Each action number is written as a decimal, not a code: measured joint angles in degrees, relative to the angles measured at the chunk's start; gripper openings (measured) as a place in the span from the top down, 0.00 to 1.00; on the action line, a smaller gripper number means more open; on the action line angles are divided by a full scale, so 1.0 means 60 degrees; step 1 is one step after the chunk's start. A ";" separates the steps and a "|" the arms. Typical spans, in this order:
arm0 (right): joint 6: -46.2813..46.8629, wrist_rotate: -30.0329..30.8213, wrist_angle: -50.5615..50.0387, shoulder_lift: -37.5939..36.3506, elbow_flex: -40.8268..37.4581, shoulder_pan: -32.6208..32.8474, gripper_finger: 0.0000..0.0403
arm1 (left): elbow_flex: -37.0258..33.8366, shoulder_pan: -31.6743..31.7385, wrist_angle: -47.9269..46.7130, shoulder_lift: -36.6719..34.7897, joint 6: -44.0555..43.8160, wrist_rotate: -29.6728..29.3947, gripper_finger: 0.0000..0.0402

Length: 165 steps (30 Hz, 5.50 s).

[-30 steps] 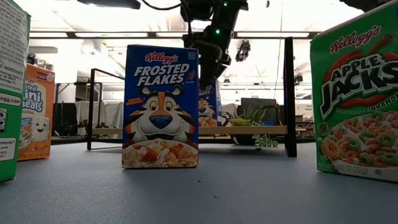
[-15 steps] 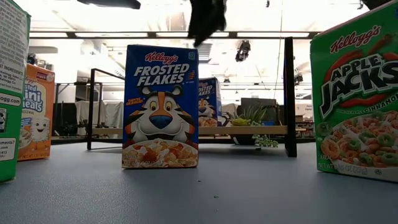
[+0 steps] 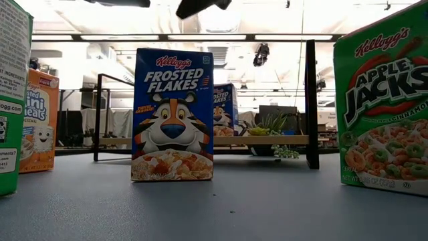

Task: Stack cereal on shelf
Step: Put the right blue cereal box on the shelf aligned with other blue cereal box

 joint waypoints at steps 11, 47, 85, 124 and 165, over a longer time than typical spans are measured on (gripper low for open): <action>0.0691 0.0136 0.1274 0.0010 -0.1891 0.0051 0.31 | 0.0000 -0.0004 0.0121 0.0000 0.0010 0.0000 1.00; 0.0799 0.0078 0.1384 0.0238 -0.1958 0.0033 0.42 | 0.0000 -0.0004 0.0092 0.0000 0.0033 0.0000 1.00; 0.1507 0.1190 -0.1499 -0.0075 -0.0041 -0.2557 0.55 | 0.0000 0.0000 -0.0062 0.0000 0.0033 -0.0004 1.00; 0.1291 0.1991 -0.1571 -0.0108 -0.0727 -0.3133 0.44 | 0.0000 0.0000 -0.0102 0.0000 0.0033 -0.0004 1.00; 0.0314 0.2420 -0.3253 -0.0199 -0.0601 -0.3140 0.97 | 0.0000 -0.0004 -0.0215 0.0000 0.0033 -0.0004 1.00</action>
